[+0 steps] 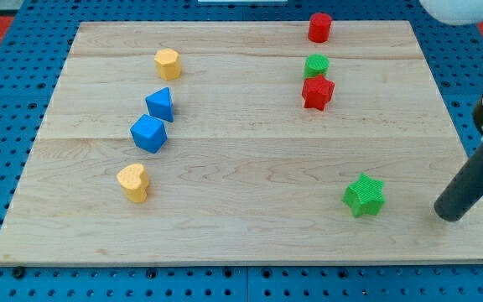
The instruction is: Place the green star below the red star
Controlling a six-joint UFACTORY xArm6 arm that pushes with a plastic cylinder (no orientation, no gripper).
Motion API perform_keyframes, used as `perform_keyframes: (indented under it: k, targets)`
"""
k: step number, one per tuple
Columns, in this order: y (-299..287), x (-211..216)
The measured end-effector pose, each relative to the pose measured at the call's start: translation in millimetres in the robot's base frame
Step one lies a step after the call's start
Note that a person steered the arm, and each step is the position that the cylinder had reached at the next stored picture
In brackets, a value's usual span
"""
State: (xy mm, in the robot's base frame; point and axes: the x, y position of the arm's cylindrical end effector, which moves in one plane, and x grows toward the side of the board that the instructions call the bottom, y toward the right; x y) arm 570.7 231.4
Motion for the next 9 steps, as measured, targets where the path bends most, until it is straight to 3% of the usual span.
perform_keyframes:
  k: [2,4,5,7,9]
  targets:
    - [-58,-24]
    - [-85,-10]
    - [-124,-35]
    - [-143,-16]
    - [-139,-70]
